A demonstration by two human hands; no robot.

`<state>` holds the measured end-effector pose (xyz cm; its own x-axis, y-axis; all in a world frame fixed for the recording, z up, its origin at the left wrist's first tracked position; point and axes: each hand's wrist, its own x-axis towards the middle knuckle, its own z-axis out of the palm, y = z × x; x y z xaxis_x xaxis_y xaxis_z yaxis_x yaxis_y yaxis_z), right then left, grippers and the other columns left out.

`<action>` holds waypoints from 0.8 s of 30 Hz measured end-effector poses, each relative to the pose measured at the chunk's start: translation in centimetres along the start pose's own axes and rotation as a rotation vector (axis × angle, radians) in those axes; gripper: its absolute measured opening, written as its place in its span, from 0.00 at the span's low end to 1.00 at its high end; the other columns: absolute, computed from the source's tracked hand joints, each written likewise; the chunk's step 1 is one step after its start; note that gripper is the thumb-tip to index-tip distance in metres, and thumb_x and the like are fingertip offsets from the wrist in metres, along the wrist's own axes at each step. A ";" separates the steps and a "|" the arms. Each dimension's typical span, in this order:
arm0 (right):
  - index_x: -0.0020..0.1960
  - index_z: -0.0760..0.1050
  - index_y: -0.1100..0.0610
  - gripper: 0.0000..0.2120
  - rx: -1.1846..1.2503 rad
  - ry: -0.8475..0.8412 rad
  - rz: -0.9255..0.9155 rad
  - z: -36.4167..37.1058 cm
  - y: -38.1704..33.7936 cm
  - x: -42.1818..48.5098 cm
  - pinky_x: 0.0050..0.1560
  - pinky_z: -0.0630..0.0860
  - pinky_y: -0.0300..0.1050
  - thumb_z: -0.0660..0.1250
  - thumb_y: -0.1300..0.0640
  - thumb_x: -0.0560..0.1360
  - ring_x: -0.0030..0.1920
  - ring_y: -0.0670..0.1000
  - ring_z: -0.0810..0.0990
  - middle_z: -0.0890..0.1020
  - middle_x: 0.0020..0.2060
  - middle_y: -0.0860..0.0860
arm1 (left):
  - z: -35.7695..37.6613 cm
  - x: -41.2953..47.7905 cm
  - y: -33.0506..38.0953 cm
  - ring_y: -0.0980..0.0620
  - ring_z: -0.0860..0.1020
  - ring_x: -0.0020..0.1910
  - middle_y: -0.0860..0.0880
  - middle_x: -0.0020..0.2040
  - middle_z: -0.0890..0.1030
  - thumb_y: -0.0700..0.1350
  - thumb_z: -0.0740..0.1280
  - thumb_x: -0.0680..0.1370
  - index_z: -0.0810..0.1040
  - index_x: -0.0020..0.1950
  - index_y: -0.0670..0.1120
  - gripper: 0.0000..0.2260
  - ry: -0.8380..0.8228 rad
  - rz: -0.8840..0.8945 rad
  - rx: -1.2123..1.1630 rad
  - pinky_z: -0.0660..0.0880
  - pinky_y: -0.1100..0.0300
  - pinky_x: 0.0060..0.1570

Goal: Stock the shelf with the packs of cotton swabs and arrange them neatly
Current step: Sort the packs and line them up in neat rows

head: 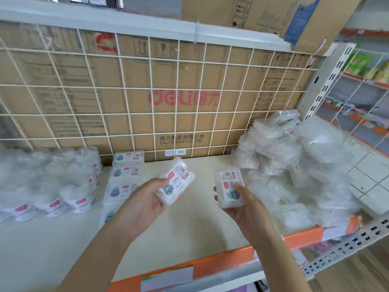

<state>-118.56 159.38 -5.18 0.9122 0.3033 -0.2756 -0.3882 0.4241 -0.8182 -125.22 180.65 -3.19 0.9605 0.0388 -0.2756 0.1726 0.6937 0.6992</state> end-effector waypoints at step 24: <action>0.62 0.72 0.54 0.30 -0.220 -0.079 -0.396 11.4 10.0 -6.9 0.46 0.77 0.39 0.76 0.56 0.62 0.52 0.50 0.81 0.82 0.50 0.52 | -6.3 -8.2 1.4 0.48 0.80 0.56 0.46 0.57 0.81 0.49 0.68 0.68 0.73 0.63 0.45 0.24 0.020 0.195 0.347 0.77 0.50 0.57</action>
<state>-130.23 171.24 -5.73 0.9686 0.2219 0.1118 0.0329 0.3315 -0.9429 -134.27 185.86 -4.14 0.9787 0.1621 -0.1257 0.0541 0.3875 0.9203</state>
